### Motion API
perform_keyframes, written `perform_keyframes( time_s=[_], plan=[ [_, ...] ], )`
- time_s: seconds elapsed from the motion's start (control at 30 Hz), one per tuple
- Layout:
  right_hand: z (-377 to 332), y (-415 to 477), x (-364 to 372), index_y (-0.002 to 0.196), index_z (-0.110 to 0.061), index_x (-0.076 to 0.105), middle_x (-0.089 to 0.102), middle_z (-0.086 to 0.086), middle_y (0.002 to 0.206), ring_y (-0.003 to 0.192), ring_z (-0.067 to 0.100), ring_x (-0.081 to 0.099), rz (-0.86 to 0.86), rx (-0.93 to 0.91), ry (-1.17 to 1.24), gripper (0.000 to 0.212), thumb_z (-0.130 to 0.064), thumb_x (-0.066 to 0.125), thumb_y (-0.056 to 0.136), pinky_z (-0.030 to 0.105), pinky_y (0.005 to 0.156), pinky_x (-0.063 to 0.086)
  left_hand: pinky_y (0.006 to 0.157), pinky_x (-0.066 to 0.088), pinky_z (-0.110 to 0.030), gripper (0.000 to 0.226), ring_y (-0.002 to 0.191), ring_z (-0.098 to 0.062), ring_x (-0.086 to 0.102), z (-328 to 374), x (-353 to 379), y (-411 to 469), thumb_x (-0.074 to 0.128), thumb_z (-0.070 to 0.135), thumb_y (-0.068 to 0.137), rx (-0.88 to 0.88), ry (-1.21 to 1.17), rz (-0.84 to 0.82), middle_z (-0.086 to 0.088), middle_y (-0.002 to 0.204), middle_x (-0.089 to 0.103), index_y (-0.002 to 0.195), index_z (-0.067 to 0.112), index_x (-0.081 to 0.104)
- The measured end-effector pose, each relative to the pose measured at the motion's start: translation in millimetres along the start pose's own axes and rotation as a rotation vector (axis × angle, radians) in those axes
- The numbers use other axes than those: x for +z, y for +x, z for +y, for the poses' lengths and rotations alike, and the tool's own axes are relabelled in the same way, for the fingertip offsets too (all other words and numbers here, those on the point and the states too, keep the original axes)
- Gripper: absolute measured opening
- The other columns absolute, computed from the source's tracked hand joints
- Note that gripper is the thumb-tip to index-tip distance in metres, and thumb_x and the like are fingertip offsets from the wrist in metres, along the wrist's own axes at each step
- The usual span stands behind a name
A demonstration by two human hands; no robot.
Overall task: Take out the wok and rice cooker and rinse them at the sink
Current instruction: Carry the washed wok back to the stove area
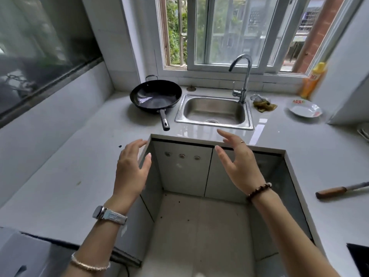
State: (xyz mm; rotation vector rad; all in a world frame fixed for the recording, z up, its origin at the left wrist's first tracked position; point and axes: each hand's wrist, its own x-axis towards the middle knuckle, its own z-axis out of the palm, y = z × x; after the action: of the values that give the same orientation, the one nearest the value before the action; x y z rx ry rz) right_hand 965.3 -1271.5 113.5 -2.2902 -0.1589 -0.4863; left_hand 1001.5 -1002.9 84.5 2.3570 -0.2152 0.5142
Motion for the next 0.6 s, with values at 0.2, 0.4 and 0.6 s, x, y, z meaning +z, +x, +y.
perform_keyframes(
  time_s=[0.2, 0.4, 0.6],
  plan=[
    [28, 73, 34, 0.137, -0.023, 0.045, 0.051, -0.009, 0.130, 0.117, 0.007, 0.052, -0.071, 0.019, 0.071, 0.044, -0.030, 0.054, 0.094, 0.031, 0.101, 0.045, 0.102, 0.033, -0.021, 0.036, 0.124, -0.016, 0.048, -20, 38, 57, 0.054, 0.017, 0.096, -0.126, -0.048, -0.051, 0.000, 0.132, 0.054, 0.131, 0.015, 0.052],
    [51, 145, 83, 0.135, -0.021, 0.047, 0.052, -0.010, 0.130, 0.113, 0.005, 0.054, -0.130, 0.092, 0.150, 0.042, -0.029, 0.055, 0.095, 0.028, 0.097, 0.048, 0.099, 0.035, -0.023, 0.034, 0.123, -0.012, 0.048, -58, 73, 128, 0.052, 0.018, 0.098, -0.284, -0.213, -0.122, 0.000, 0.132, 0.054, 0.131, 0.014, 0.051],
    [68, 223, 145, 0.131, -0.020, 0.049, 0.055, -0.011, 0.125, 0.107, 0.004, 0.057, -0.165, 0.173, 0.201, 0.037, -0.026, 0.054, 0.095, 0.019, 0.093, 0.045, 0.099, 0.037, -0.025, 0.032, 0.121, -0.016, 0.052, -113, 112, 209, 0.051, 0.018, 0.098, -0.354, -0.287, -0.178, -0.001, 0.130, 0.057, 0.129, 0.013, 0.052]
  ],
)
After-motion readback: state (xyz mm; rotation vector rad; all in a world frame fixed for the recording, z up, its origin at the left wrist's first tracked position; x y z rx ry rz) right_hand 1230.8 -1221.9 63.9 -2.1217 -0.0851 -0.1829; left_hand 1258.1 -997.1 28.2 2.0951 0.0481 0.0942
